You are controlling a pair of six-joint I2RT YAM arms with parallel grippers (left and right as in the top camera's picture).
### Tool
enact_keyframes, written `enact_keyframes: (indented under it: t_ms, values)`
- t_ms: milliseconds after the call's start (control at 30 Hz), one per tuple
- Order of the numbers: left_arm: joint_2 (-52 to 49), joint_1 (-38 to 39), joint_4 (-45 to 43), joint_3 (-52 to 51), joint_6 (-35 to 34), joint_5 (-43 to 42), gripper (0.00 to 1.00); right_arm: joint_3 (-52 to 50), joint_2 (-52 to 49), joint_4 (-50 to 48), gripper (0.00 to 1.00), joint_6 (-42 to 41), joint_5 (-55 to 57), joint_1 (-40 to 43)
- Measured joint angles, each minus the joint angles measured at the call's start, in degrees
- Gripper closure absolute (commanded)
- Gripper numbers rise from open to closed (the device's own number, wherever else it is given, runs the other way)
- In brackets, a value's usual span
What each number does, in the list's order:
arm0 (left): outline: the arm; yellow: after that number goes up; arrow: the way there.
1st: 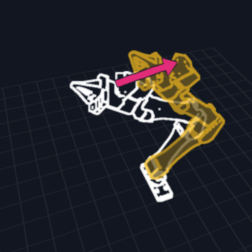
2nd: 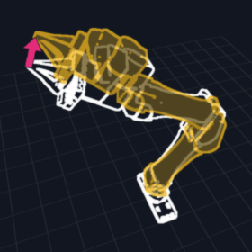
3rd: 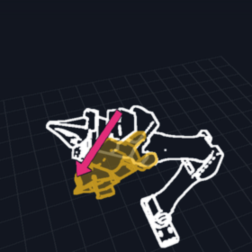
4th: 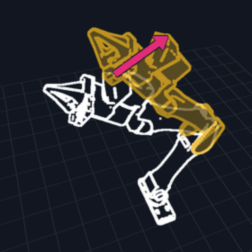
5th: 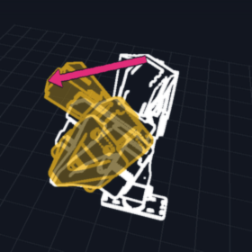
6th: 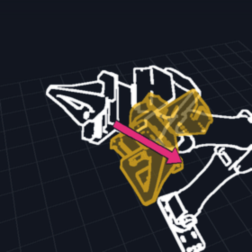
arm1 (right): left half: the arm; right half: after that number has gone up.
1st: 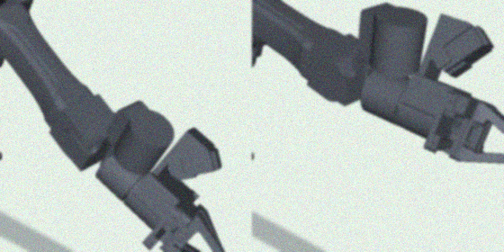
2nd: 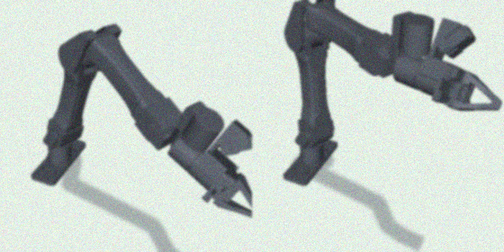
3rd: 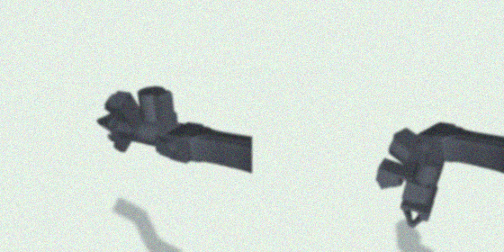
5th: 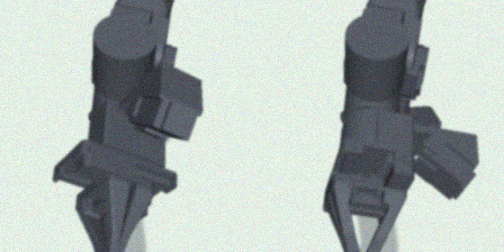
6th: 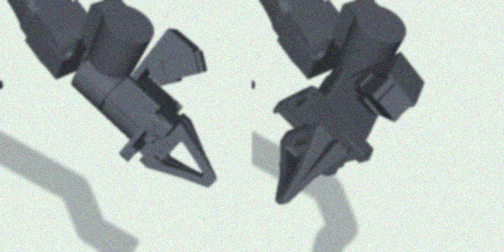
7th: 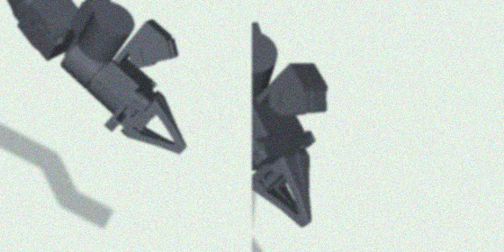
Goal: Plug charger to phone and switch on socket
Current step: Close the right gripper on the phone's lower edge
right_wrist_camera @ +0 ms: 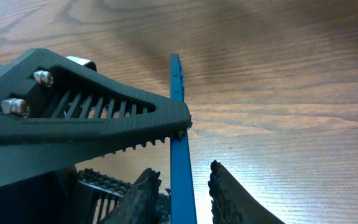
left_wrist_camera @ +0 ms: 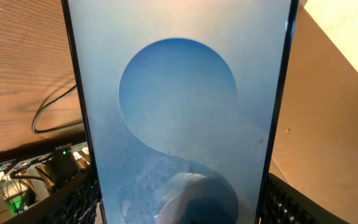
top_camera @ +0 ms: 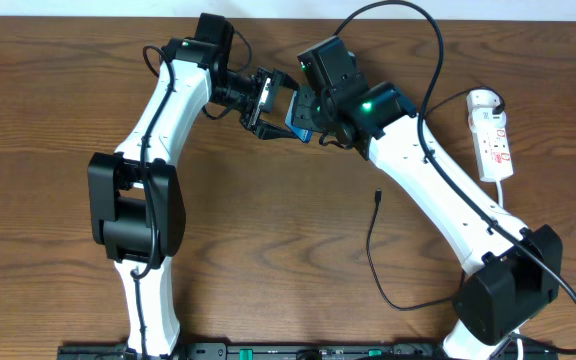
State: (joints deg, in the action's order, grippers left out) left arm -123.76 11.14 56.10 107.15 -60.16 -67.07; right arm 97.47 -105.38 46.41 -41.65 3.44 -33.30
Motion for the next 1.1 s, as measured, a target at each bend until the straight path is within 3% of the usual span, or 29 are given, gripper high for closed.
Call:
enact_keyframes:
  t_ms: [667, 867, 1100]
  values:
    - [0.0, 0.0, 0.0, 0.0, 0.0, 0.0, 0.27, 0.0, 0.0, 1.0, 0.83, 0.0, -1.5, 0.0]
    - [0.0, 0.0, 0.0, 0.0, 0.0, 0.0, 0.27, 0.0, 0.0, 0.9, 0.94, -0.1, -1.9, 0.0]
    - [0.0, 0.0, 0.0, 0.0, 0.0, -0.1, 0.27, 0.0, 0.0, 0.9, 0.98, -1.0, -2.4, 0.1]
